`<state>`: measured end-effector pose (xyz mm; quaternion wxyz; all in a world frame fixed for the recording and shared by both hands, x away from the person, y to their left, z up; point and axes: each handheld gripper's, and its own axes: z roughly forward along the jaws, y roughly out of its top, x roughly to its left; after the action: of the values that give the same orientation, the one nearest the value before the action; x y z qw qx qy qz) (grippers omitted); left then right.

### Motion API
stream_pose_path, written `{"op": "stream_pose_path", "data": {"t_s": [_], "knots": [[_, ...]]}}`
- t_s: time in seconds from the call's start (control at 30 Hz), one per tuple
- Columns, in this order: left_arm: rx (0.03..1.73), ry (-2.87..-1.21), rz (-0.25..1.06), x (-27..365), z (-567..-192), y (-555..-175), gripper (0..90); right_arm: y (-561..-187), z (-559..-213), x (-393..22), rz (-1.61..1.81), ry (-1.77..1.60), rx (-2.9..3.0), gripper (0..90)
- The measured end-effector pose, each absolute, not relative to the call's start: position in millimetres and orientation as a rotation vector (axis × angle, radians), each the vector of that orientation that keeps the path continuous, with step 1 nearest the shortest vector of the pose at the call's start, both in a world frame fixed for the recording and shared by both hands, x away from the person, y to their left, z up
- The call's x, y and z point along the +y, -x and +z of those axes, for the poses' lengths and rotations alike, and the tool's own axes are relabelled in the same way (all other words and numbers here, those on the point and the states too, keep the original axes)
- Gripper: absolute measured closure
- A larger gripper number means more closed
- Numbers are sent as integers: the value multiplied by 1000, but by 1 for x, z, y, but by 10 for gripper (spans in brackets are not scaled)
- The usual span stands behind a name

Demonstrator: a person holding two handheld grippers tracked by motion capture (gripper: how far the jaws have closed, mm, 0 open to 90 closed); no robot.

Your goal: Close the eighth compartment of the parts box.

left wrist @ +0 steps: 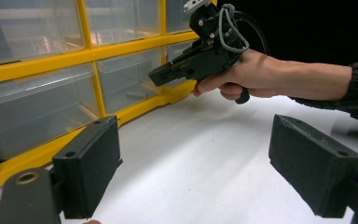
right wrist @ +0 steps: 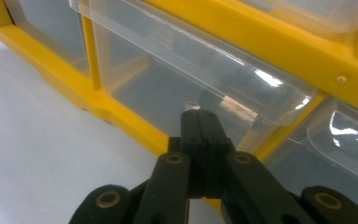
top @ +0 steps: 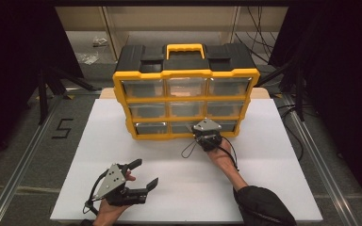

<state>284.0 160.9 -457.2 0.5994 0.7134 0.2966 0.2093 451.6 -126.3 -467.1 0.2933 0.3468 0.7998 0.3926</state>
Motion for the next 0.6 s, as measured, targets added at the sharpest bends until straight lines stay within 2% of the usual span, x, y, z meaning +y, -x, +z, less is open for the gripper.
{"op": "stream_pose_path", "data": {"t_s": [0.6], "knots": [[691,-1653,486,161,-457,-284,162,-447,-466,-123,1056,-909,2150,899]]}}
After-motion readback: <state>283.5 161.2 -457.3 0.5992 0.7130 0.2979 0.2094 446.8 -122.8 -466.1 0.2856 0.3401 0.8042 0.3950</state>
